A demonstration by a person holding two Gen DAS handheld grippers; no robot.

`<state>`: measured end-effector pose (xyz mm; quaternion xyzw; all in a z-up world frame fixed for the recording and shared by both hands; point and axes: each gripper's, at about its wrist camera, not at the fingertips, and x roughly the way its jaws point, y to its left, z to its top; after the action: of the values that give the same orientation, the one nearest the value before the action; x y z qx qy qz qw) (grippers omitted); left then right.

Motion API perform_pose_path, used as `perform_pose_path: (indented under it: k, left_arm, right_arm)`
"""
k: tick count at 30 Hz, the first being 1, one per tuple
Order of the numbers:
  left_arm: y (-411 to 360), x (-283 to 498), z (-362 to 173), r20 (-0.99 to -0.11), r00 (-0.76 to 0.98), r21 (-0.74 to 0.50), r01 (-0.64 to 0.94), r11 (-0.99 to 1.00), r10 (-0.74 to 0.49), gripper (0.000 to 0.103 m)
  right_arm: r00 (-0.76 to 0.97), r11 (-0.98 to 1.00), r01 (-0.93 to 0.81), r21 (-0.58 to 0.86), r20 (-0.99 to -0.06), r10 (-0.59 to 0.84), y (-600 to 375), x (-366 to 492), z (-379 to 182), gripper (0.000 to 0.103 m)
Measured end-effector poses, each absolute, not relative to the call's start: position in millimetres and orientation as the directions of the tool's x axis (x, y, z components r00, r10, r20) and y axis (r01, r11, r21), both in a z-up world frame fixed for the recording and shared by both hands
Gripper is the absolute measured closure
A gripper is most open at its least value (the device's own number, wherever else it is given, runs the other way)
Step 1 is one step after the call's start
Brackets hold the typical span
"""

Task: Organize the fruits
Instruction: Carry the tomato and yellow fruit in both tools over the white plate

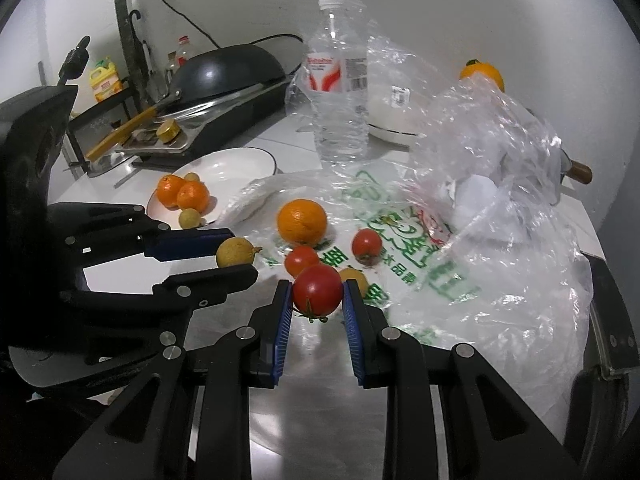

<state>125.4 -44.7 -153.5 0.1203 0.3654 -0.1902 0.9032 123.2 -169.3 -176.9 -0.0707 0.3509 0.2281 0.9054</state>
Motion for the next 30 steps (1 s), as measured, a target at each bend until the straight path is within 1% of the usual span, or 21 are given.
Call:
perform_pose_path:
  k: [30]
  left_arm:
    - [36.6,102.1,-130.2,-0.639,0.735,0.047,0.330,0.943,-0.225,0.077]
  right_arm:
    - [0.625,0.829,-0.559,-0.030,-0.672,0.397,-84.9,120.0,-158.7,0.076]
